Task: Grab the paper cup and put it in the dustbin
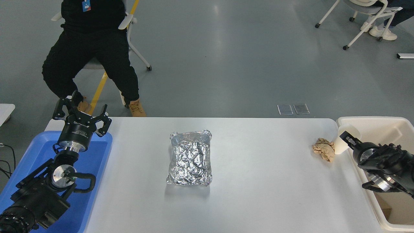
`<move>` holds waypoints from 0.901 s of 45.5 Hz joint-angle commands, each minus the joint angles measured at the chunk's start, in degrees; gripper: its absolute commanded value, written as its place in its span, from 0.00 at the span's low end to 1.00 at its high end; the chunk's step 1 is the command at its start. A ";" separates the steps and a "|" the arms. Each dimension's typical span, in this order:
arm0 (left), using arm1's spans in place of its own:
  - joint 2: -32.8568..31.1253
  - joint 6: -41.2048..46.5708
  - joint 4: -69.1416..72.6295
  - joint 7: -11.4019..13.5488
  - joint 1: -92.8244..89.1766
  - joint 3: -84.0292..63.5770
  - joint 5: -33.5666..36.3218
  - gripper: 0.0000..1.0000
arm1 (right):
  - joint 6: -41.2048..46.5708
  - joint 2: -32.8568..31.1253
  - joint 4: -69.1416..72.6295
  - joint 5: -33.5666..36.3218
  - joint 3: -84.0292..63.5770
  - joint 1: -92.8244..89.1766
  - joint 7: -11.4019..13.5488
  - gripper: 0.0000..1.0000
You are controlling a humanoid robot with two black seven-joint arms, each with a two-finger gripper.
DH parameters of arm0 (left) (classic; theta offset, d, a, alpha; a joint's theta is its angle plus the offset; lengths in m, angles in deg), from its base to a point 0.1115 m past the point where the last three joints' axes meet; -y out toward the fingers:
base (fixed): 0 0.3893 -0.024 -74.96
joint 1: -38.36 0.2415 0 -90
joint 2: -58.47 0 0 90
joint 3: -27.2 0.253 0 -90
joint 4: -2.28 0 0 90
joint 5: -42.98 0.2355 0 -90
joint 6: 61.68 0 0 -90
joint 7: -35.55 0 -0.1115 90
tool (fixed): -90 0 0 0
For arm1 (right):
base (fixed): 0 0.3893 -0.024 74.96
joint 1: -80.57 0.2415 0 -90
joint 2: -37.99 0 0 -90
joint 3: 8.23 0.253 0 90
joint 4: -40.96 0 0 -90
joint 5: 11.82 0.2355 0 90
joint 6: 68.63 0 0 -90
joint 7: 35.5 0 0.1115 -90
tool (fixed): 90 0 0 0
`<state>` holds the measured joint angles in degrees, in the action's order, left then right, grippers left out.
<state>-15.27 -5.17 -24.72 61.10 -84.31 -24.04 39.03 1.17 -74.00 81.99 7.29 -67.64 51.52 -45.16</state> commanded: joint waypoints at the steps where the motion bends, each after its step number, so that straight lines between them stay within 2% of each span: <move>1: 0.00 0.00 -0.07 -0.06 0.06 0.00 0.00 0.99 | -0.81 0.28 -0.08 -0.22 0.09 -0.74 -0.36 0.31; 5: 0.00 0.00 0.02 0.03 -0.03 0.00 0.00 0.99 | -0.81 0.46 -0.08 -0.66 0.09 -0.83 -0.80 0.22; 7: 0.00 0.00 0.02 -0.06 0.06 0.00 0.00 0.99 | -0.81 0.46 0.01 -0.83 0.09 -0.83 -0.89 0.15; 8: 0.00 0.00 0.02 -0.06 0.06 0.00 0.00 0.99 | -0.81 0.46 0.10 -1.10 0.09 -0.91 -1.15 0.06; 11: 0.00 0.00 -0.07 0.03 -0.03 0.00 0.00 0.99 | -0.81 0.55 0.19 -1.19 0.00 -1.09 -1.94 0.00; 18: 0.00 0.00 0.02 0.03 -0.03 0.00 0.00 0.99 | -0.72 0.81 0.27 -1.28 -0.26 -1.18 -3.52 0.00; 41: 0.00 0.00 0.02 0.03 -0.03 0.00 0.00 0.99 | 0.07 -1.47 0.89 -2.50 -1.58 2.95 -3.70 0.00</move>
<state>-15.27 -5.17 -24.72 61.11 -84.33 -24.04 39.03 0.48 -73.61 82.30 5.15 -68.42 51.48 -48.66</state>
